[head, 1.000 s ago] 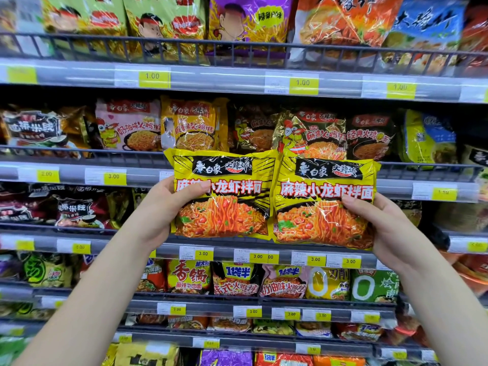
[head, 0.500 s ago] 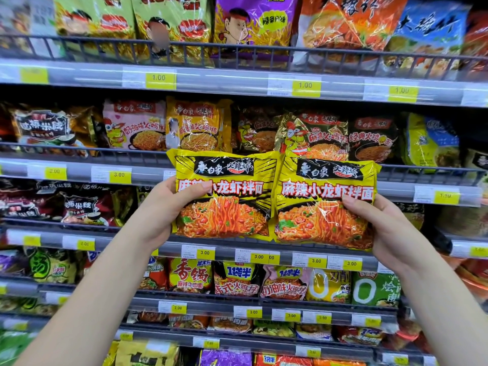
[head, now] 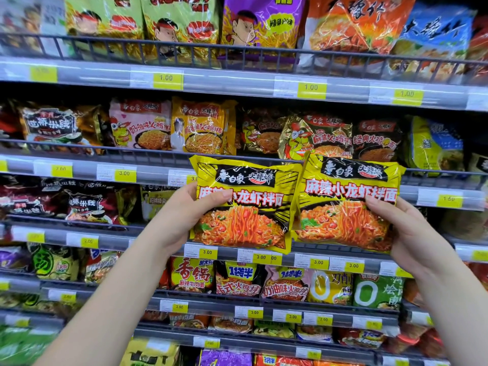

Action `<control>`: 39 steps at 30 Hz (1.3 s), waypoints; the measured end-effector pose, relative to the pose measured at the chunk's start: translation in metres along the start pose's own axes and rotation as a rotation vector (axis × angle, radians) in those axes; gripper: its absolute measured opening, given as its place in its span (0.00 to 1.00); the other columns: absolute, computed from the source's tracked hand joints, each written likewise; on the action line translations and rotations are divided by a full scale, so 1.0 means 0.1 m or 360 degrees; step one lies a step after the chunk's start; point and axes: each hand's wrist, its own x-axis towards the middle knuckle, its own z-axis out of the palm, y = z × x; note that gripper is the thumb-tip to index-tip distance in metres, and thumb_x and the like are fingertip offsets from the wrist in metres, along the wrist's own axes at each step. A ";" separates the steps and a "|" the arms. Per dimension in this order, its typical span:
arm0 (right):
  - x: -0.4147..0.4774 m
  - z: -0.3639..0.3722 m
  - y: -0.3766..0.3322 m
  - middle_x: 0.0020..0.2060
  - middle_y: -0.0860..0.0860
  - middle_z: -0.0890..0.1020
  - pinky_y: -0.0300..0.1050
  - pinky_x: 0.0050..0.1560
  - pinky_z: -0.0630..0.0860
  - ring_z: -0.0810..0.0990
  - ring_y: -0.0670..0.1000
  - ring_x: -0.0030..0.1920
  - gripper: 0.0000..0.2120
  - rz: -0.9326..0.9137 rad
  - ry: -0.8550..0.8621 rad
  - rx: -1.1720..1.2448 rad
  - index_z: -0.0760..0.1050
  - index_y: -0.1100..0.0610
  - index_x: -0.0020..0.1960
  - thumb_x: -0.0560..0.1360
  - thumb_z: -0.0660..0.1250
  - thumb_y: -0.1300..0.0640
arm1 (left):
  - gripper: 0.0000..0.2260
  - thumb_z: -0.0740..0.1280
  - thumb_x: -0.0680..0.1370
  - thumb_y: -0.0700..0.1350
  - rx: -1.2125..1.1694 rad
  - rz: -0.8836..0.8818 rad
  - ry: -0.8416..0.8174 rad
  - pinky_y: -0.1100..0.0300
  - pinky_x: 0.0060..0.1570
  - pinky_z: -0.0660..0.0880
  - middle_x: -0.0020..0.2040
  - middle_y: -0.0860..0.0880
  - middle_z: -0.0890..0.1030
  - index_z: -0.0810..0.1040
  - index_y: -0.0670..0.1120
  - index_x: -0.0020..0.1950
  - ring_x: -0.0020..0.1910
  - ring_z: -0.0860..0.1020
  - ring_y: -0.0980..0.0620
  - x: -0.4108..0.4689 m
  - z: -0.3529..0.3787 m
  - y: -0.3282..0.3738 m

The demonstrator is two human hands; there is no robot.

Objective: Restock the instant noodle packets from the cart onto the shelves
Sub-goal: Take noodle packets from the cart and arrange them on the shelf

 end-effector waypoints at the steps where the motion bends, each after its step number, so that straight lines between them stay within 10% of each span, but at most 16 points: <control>1: 0.00 -0.02 0.00 0.45 0.50 0.88 0.46 0.36 0.84 0.88 0.49 0.42 0.18 -0.0002 0.0018 0.0008 0.80 0.55 0.59 0.70 0.70 0.55 | 0.38 0.83 0.64 0.54 -0.0010 -0.0023 0.0003 0.56 0.47 0.81 0.61 0.43 0.83 0.74 0.41 0.68 0.55 0.84 0.50 0.00 0.01 -0.02; 5: 0.01 -0.09 0.01 0.43 0.51 0.88 0.47 0.36 0.84 0.88 0.49 0.40 0.18 0.0005 0.0028 0.0025 0.80 0.56 0.60 0.70 0.69 0.55 | 0.54 0.84 0.59 0.63 0.0013 -0.0065 0.0010 0.40 0.67 0.73 0.73 0.43 0.74 0.65 0.46 0.78 0.70 0.75 0.42 -0.01 -0.03 -0.08; 14: 0.01 -0.17 0.00 0.45 0.53 0.88 0.47 0.37 0.84 0.88 0.51 0.42 0.18 0.0035 -0.0020 0.0054 0.79 0.57 0.61 0.71 0.69 0.55 | 0.17 0.74 0.71 0.47 -0.0062 0.0072 0.0044 0.59 0.37 0.81 0.48 0.47 0.88 0.80 0.44 0.58 0.44 0.87 0.50 -0.04 0.07 0.08; 39: 0.03 -0.20 0.01 0.47 0.53 0.88 0.46 0.36 0.84 0.88 0.51 0.42 0.15 0.0053 0.0026 0.0020 0.81 0.56 0.56 0.70 0.69 0.57 | 0.05 0.74 0.76 0.46 0.0051 0.0315 0.0395 0.58 0.34 0.82 0.38 0.51 0.87 0.80 0.47 0.48 0.34 0.85 0.54 0.60 -0.45 0.63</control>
